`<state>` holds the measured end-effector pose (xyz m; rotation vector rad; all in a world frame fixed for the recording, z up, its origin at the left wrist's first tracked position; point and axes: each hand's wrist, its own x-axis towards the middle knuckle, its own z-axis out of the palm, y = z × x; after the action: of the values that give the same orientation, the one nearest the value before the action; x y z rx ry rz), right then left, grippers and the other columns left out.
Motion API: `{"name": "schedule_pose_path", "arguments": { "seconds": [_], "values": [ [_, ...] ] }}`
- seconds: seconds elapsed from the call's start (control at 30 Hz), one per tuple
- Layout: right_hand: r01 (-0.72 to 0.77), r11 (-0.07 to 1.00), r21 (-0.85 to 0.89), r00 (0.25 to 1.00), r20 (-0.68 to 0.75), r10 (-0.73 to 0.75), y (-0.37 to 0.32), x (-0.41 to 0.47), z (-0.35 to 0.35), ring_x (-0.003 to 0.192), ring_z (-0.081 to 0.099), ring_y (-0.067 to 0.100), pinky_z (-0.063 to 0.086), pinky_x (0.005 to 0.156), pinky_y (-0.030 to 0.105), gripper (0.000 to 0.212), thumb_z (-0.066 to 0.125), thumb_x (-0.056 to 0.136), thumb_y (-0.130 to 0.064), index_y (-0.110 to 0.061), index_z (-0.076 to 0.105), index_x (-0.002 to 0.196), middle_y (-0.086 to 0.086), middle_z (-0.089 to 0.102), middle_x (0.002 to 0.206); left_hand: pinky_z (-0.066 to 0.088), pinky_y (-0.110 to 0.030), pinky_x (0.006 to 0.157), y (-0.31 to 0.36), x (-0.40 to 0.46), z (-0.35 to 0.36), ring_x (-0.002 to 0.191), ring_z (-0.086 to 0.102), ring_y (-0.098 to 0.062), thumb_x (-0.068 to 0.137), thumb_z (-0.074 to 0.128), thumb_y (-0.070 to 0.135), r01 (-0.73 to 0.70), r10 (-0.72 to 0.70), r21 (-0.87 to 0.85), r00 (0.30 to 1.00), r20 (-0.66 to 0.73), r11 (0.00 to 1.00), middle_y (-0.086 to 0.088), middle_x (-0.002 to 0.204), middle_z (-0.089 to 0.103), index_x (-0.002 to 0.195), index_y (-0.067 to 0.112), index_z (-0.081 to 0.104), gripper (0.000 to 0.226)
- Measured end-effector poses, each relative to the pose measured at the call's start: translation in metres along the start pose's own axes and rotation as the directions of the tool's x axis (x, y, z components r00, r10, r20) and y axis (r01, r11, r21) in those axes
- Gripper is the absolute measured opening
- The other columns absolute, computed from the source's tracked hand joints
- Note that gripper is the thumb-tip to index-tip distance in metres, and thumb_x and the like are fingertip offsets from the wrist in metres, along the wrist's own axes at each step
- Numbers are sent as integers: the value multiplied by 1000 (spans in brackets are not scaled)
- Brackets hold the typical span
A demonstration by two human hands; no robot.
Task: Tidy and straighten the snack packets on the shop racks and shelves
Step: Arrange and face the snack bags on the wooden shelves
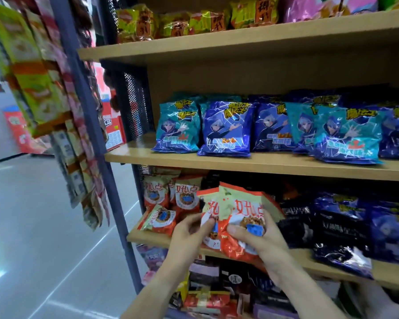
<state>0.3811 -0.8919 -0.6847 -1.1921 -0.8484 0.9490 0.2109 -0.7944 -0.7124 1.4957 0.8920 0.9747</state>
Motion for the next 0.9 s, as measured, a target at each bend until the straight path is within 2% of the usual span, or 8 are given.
{"name": "schedule_pose_path", "arguments": {
  "seconds": [0.17, 0.3, 0.43, 0.53, 0.6, 0.73, 0.83, 0.9],
  "values": [
    [-59, 994, -91, 998, -21, 57, 36, 23, 34, 104, 73, 15, 58, 95, 42, 89, 98, 52, -33, -30, 53, 128, -5, 76, 112, 60, -54, 90, -18, 2, -31, 100, 75, -25, 78, 83, 58, 86, -85, 4, 994, -69, 996, -3, 110, 76, 117, 29, 56, 56],
    [-109, 986, -125, 994, -7, 109, 46, 31, 60, 110, 66, 13, 52, 83, 27, 84, 93, 69, -32, -28, 40, 135, -4, 68, 121, 61, -50, 89, -30, 5, -48, 92, 77, -16, 86, 78, 51, 106, -93, 82, 985, -148, 991, 0, 112, 76, 120, 32, 51, 48],
    [-249, 969, -9, 968, -32, 248, 58, 47, 82, 111, 63, 32, 49, 98, 43, 62, 77, 59, -31, -13, 56, 115, 14, 65, 123, 60, -48, 93, -39, 6, -61, 100, 75, -16, 97, 68, 44, 148, -150, -22, 982, -116, 989, 2, 122, 72, 123, 44, 51, 30],
    [-252, 963, -97, 968, -20, 251, 62, 54, 89, 99, 69, 27, 51, 81, 38, 39, 74, 77, -22, -17, 63, 114, 9, 72, 112, 57, -47, 99, -37, 7, -75, 108, 74, -20, 88, 65, 69, 225, -231, -114, 972, -42, 968, 4, 123, 71, 129, 45, 53, 49],
    [-244, 965, -100, 969, 23, 247, 63, 60, 92, 96, 74, 22, 57, 84, 39, 42, 80, 83, -13, -21, 63, 121, 3, 77, 107, 59, -44, 97, -37, 8, -86, 106, 75, -19, 87, 70, 64, 218, -218, -117, 976, 12, 969, 3, 121, 73, 131, 44, 54, 51],
    [-291, 945, -148, 944, 119, 309, 69, 76, 101, 100, 75, 24, 57, 95, 54, 54, 92, 71, -23, -29, 68, 118, -1, 79, 105, 60, -33, 87, -36, 26, -101, 100, 76, -11, 91, 67, 52, 223, -218, -145, 975, 51, 964, 3, 118, 76, 131, 33, 61, 45],
    [-321, 941, -110, 940, 84, 331, 75, 92, 106, 97, 76, 28, 59, 90, 56, 45, 88, 74, -12, -18, 72, 116, 6, 79, 103, 54, -17, 80, -38, 51, -109, 83, 76, -5, 104, 50, 49, 227, -239, -114, 965, -110, 967, 3, 111, 78, 118, 27, 68, 31],
    [-326, 944, -54, 944, 41, 328, 78, 102, 106, 94, 77, 31, 60, 87, 56, 42, 86, 75, -6, -11, 72, 114, 11, 79, 101, 45, -9, 88, -56, 78, -122, 92, 71, -10, 103, 47, 56, 247, -170, 216, 932, -320, 945, 3, 118, 73, 125, 21, 63, 44]
  ]
}}
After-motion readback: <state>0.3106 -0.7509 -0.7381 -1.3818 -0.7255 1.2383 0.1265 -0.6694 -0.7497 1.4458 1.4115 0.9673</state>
